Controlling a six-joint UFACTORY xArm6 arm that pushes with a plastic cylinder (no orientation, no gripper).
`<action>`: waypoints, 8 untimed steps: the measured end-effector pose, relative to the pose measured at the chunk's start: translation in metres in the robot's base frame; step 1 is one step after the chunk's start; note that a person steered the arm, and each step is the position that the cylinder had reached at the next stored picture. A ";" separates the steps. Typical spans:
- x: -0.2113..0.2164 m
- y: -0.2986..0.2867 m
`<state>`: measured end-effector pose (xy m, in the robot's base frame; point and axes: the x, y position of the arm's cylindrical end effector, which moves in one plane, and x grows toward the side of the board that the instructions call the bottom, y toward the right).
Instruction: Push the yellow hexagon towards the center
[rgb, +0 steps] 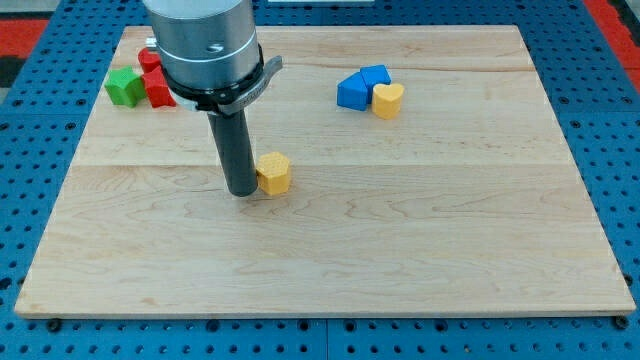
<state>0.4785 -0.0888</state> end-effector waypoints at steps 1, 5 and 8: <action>0.000 -0.004; -0.009 0.009; -0.025 0.037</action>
